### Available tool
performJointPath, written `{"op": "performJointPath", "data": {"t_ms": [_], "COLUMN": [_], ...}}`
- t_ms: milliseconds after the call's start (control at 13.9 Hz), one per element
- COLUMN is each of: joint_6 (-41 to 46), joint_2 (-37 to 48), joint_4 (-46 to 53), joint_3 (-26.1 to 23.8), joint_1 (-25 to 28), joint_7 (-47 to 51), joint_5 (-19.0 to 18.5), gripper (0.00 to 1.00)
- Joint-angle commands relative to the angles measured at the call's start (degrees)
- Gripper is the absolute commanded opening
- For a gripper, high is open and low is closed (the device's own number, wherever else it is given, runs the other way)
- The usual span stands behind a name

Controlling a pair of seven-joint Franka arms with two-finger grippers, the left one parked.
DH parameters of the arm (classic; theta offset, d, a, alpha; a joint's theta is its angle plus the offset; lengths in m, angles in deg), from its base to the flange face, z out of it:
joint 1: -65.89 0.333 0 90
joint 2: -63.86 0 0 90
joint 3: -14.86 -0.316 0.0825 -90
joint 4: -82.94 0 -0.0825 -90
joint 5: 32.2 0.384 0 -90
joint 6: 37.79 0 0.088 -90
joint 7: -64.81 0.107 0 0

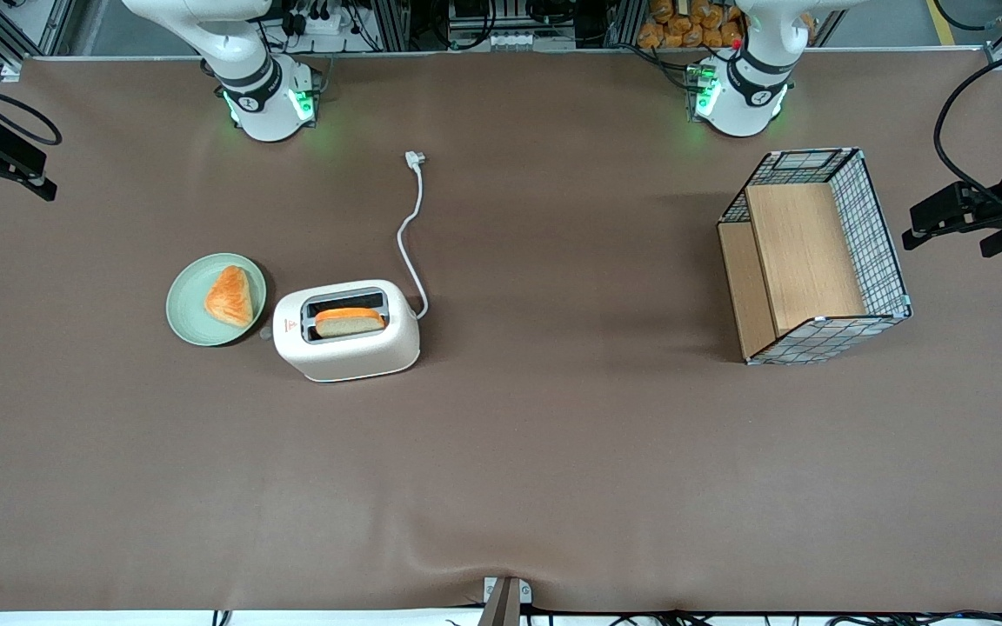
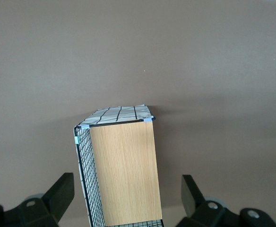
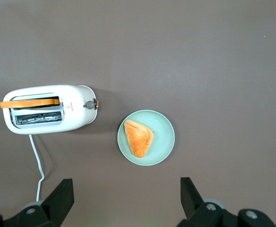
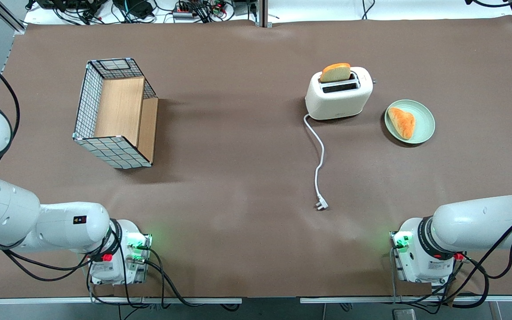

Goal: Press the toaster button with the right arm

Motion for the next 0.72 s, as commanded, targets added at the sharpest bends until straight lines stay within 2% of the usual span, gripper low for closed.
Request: {"op": "performJointPath", "data": {"t_ms": [0,646], "joint_6": [0.0,1.5], "joint_2": [1.7,1.5], "joint_4": [-1.6,-1.7], "joint_3": [0.2,0.3], "joint_1": [0.0,-0.1], "joint_7": [0.0,0.0], "joint_5": [0.8,0.7], "gripper": [1.0,1.0]}}
